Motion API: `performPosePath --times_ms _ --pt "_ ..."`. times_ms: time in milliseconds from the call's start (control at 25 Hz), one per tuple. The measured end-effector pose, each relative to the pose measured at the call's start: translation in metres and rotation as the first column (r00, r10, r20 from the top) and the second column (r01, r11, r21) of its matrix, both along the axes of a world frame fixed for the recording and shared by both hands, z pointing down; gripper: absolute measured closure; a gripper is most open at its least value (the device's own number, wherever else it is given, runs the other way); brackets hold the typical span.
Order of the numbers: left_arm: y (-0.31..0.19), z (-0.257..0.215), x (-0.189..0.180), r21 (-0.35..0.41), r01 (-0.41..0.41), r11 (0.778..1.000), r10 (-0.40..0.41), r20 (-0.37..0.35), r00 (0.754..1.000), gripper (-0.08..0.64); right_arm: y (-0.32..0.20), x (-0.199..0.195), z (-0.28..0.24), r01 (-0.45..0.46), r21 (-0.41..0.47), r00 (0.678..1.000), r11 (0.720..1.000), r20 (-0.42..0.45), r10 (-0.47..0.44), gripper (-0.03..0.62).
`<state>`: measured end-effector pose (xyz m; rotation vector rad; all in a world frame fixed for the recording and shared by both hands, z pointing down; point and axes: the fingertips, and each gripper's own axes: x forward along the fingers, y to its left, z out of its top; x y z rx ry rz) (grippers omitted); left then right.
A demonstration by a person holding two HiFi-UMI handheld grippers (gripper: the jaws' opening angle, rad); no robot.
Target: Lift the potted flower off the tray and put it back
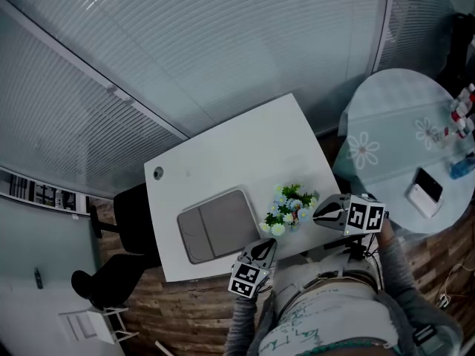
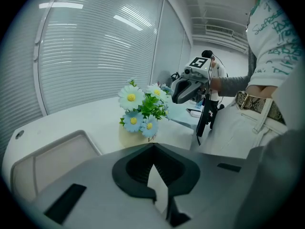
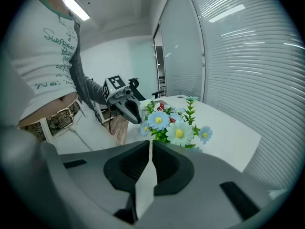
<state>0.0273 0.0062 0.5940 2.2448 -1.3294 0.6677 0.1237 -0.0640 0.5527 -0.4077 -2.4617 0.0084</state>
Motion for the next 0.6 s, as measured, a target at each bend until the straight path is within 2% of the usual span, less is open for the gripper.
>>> performPosePath --times_ms 200,480,600 --pt "-0.003 -0.009 -0.002 0.011 -0.031 0.999 0.031 -0.001 1.000 0.549 0.006 -0.007 -0.007 -0.020 -0.029 1.000 0.999 0.006 0.020 0.560" --pt "-0.003 -0.017 -0.012 0.007 -0.072 0.997 0.072 -0.015 0.997 0.549 0.015 -0.017 -0.014 -0.079 -0.026 0.997 0.997 -0.002 0.079 0.561" --pt "-0.001 -0.016 -0.010 0.001 -0.110 0.994 0.110 0.004 0.994 0.549 0.018 -0.016 -0.014 -0.103 -0.025 0.995 0.994 -0.011 0.103 0.563"
